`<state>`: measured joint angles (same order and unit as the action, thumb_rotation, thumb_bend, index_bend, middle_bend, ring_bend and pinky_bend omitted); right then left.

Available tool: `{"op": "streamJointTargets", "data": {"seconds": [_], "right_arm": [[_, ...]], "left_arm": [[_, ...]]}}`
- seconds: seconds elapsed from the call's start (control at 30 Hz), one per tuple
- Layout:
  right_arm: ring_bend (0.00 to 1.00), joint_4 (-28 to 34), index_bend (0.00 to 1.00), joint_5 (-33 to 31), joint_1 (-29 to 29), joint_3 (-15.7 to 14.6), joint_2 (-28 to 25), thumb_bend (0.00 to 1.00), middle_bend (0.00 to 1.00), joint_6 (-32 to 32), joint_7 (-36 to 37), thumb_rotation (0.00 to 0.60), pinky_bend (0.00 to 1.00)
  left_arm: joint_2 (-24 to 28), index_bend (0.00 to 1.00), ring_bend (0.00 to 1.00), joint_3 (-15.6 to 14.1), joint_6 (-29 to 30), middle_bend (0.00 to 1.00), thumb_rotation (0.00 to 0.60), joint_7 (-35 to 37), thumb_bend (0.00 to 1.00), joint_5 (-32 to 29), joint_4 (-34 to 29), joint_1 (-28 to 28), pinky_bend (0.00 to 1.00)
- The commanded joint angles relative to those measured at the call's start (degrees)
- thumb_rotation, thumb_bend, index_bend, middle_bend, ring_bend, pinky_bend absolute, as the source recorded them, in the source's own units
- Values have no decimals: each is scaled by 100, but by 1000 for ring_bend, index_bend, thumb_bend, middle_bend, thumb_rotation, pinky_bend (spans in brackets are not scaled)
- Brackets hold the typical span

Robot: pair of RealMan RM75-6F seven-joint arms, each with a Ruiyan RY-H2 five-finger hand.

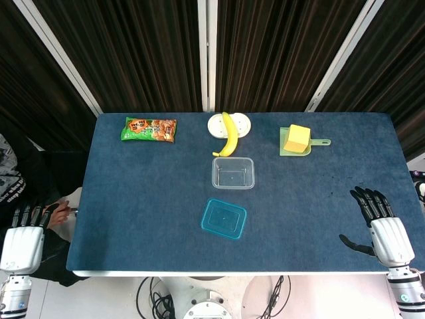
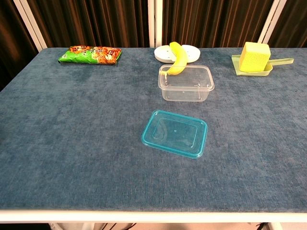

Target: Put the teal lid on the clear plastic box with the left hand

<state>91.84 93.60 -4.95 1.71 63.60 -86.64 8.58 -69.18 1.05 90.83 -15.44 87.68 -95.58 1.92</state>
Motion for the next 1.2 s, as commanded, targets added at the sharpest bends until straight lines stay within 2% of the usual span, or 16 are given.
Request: {"op": "streamJointTargets", "data": {"seconds": [0.03,0.33,0.47,0.63,0.73,0.93,1.03,1.2], "right_arm": [[0,-1,0,-26,-18,8,3,91,49,28,-11,600,0],[0,48,0,-187,-348,109,8,96,56,535,-13,600,0],[0,162,0,-391,-916,306,-51,146,60,1363,124,600,0],[0,264,0,-937,-1887,707,-64,321,86,2777,204,600,0],[0,29,0,-1515,-2619,1037,195,379,107,3750,66,600,0],[0,-686,0,-2708,-3743,1441,837,438,141,5116,-182,600,0],[0,-1131,0,-3207,-4203,1485,1137,454,142,5600,-332,600,0],[0,-1714,0,-3794,-4725,1445,1564,455,151,5967,-548,600,0]], "left_arm": [[-11,182,0,9,-18,78,600,-4,90,-18,-10,-1,10],[-1,182,0,92,-217,78,600,-66,90,-181,-88,86,10],[-12,182,0,134,-313,77,600,-80,89,-220,-91,153,10],[-22,182,0,150,-429,77,600,-122,89,-234,-114,230,10],[-27,182,0,182,-463,78,600,-142,90,-253,-117,271,11],[-26,182,0,242,-530,77,600,-255,90,-371,-100,324,10],[-34,183,0,273,-560,78,600,-241,90,-420,-86,352,11],[-63,183,0,306,-630,78,600,-341,90,-501,-11,408,11]]}}
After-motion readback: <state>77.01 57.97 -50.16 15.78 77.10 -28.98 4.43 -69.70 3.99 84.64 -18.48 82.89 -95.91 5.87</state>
